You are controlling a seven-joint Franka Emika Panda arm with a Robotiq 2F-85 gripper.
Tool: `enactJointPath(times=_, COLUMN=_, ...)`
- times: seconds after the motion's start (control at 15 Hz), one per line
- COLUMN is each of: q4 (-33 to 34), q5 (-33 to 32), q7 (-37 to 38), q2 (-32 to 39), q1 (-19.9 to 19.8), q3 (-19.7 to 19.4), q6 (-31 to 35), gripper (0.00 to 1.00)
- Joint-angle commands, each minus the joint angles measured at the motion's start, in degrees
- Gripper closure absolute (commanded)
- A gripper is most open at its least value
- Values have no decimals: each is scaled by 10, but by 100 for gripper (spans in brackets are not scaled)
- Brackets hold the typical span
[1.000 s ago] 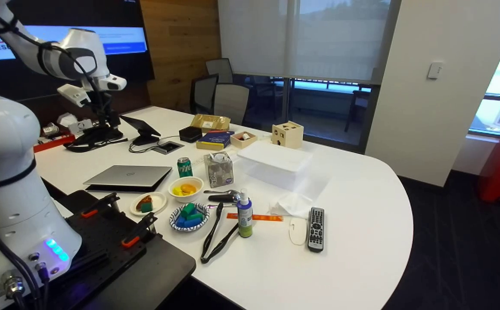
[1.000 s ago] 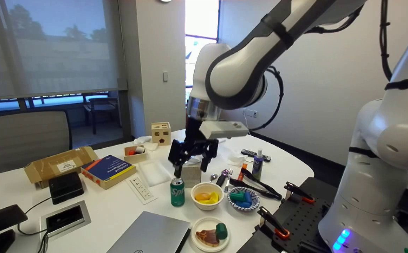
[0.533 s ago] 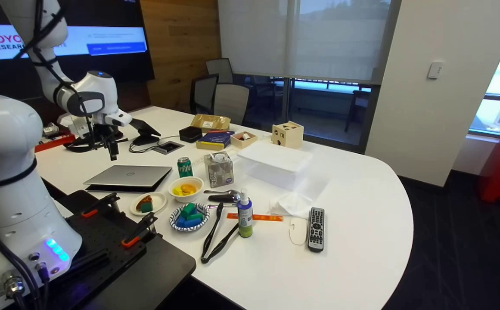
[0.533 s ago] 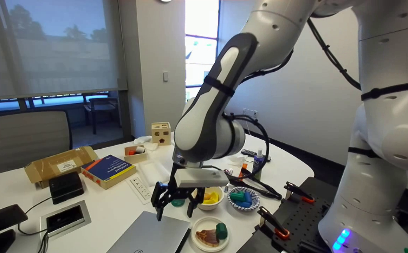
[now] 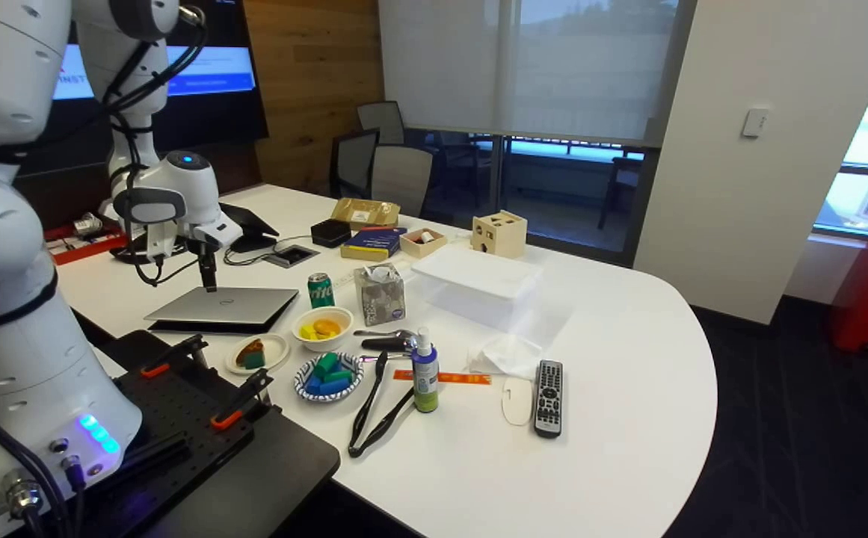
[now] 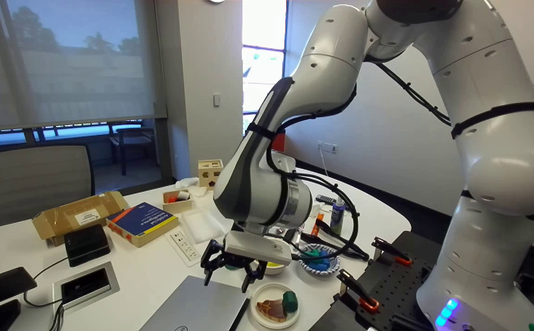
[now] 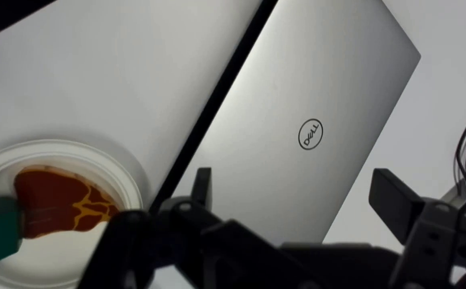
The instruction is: Open the laptop
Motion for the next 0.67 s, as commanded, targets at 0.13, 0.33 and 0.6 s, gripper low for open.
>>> enactJointPath(times=0.13, q4=-30, q5=-49, q7=4, q2=120, q1=-181, q3=142, q6=148, gripper=0)
enactJointPath(times=0.33, q4=-48, q5=-104, q7=43, q2=103, q1=-206, q3=112, q6=102, gripper=0)
enactJointPath(times=0.6, q4=-51, q5=-154, q7=53, q2=132, q1=-226, q3=86, q6=102, gripper=0)
